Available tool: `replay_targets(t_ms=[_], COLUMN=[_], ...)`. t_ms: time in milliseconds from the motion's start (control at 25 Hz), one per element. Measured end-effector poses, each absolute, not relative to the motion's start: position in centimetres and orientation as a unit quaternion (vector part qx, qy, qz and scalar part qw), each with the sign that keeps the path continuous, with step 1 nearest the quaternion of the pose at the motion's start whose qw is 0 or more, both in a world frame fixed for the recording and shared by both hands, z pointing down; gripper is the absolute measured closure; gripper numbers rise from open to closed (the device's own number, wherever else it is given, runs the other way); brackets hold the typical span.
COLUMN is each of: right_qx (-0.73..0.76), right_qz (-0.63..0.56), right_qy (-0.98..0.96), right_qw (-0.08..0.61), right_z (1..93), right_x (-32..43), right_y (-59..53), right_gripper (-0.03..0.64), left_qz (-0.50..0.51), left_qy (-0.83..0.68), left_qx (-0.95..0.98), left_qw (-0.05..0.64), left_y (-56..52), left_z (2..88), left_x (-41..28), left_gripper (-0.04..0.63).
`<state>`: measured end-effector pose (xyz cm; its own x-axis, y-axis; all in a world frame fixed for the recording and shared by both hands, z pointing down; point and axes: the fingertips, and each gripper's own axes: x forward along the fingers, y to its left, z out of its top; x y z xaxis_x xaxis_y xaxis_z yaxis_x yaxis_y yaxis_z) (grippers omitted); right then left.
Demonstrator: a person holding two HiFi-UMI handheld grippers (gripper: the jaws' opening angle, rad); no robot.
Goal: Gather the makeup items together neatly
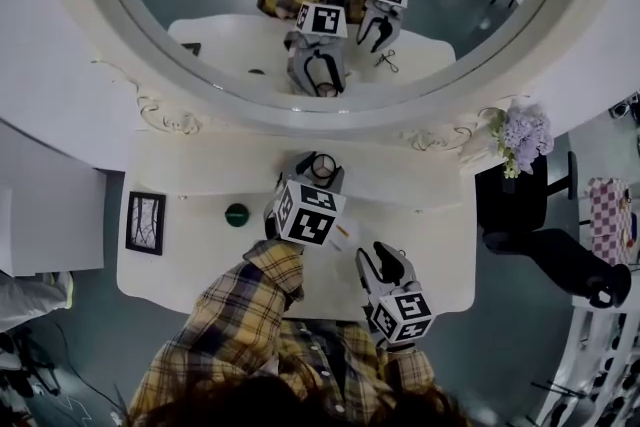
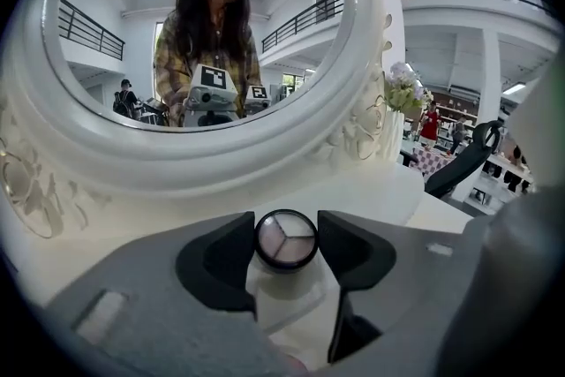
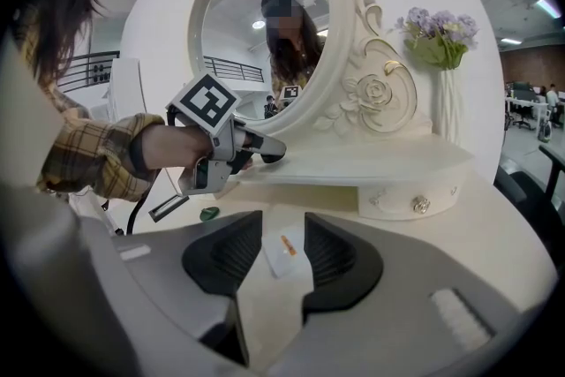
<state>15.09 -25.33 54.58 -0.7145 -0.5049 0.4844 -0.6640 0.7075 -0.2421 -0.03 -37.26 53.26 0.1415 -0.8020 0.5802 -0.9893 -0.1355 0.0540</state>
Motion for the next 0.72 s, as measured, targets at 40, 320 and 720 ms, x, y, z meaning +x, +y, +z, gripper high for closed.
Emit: replay_targets(t_ms=[40,320,720], right_qx=[0.324,0.327,0.331], right_qz=[0.204,0.205,0.206], right_qy=[-0.903,-0.902,-0.900], right_qw=[0.195,0.193,0.193], right_z=[54.59,54.40,54.56], right_x=[15.10,15.05,15.04], right_y=[-25.39,-25.57,-25.59], right_gripper=[0.462,0.462,0.462], left_qz=[0.218,0.237,0.220], left_qy=[-0.617,-0.613,-0.616], left_qx=[0.723,0.723,0.726], left_qw=[0.221,0.213,0.212], left_y=[-37.34,-37.44,-37.35], left_z=[53.46,54.29,54.16], left_x=[0.06,0.35,0.37], left_gripper=[0.371,0.368,0.371])
